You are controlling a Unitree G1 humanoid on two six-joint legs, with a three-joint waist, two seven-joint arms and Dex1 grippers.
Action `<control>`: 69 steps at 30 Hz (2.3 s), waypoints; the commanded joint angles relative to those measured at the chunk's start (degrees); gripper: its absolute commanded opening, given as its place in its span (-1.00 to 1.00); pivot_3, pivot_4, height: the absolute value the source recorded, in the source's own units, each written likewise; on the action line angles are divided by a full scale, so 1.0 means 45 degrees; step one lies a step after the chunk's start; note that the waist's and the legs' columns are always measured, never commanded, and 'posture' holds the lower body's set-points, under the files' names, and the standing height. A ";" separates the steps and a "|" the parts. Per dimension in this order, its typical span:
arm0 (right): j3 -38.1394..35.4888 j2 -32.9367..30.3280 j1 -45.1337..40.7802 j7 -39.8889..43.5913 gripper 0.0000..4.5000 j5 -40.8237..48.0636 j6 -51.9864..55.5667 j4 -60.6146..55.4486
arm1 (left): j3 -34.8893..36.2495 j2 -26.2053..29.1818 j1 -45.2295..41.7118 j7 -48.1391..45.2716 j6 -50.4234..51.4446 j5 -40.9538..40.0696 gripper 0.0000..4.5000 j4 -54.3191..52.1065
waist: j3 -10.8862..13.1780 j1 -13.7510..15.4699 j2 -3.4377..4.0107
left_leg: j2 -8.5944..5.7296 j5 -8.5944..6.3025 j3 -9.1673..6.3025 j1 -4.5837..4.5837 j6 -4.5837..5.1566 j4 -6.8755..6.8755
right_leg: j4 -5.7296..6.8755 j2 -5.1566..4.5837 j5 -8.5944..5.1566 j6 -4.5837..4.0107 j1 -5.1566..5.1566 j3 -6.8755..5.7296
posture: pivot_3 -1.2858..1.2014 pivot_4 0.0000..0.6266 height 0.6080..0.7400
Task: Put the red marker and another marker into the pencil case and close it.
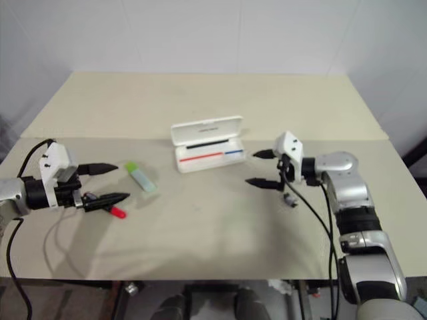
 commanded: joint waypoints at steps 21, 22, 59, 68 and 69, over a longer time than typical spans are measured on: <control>0.2281 0.2208 -0.5744 -0.0036 1.00 -0.3384 -0.3600 0.8145 | 0.2443 -0.1399 0.1970 0.2143 0.0795 -0.0909 0.98 -0.2931 | 0.0000 -0.0351 -0.0003 | -0.0002 0.0002 0.0002 0.0006 -0.0004 0.0035 | 0.0067 -0.0002 0.0000 -0.0001 -0.0012 0.0007 | 0.03 -0.52 1.00; 0.2328 0.2340 -0.6008 -0.0105 1.00 -0.3594 -0.3870 0.8681 | 0.2524 -0.1505 0.2010 0.2264 0.0795 -0.0959 0.98 -0.3048 | 0.0000 -0.0347 -0.0003 | 0.0001 0.0003 -0.0002 0.0005 -0.0004 0.0035 | 0.0069 0.0001 0.0000 -0.0001 -0.0012 0.0004 | 0.03 -0.52 1.00; 0.2802 0.3216 -0.8053 -0.2781 1.00 -0.7218 -0.3623 1.1757 | 0.5408 -0.2272 0.5262 0.4538 0.1980 -0.2418 0.98 -0.6426 | -0.0001 -0.0477 -0.0003 | -0.0004 0.0005 -0.0002 0.0014 -0.0016 0.0030 | 0.0086 0.0010 -0.0007 -0.0014 -0.0015 0.0008 | 0.03 -0.52 1.00; 0.2787 0.3789 -0.8298 -0.2664 1.00 -0.7514 -0.3401 1.1861 | 0.5309 -0.2777 0.5383 0.5000 0.1893 -0.2549 0.98 -0.6900 | -0.0001 -0.0669 -0.0003 | -0.0002 0.0005 -0.0003 0.0014 -0.0016 0.0030 | 0.0091 0.0011 -0.0007 -0.0014 -0.0015 0.0009 | 0.03 -0.52 1.00; 0.2797 0.3847 -0.8336 -0.2739 1.00 -0.7569 -0.3355 1.1877 | 0.5324 -0.2828 0.5427 0.5052 0.1895 -0.2561 0.98 -0.6958 | -0.0001 -0.0670 -0.0003 | -0.0002 0.0005 -0.0003 0.0014 -0.0016 0.0030 | 0.0091 0.0011 -0.0007 -0.0014 -0.0015 0.0009 | 0.03 -0.52 1.00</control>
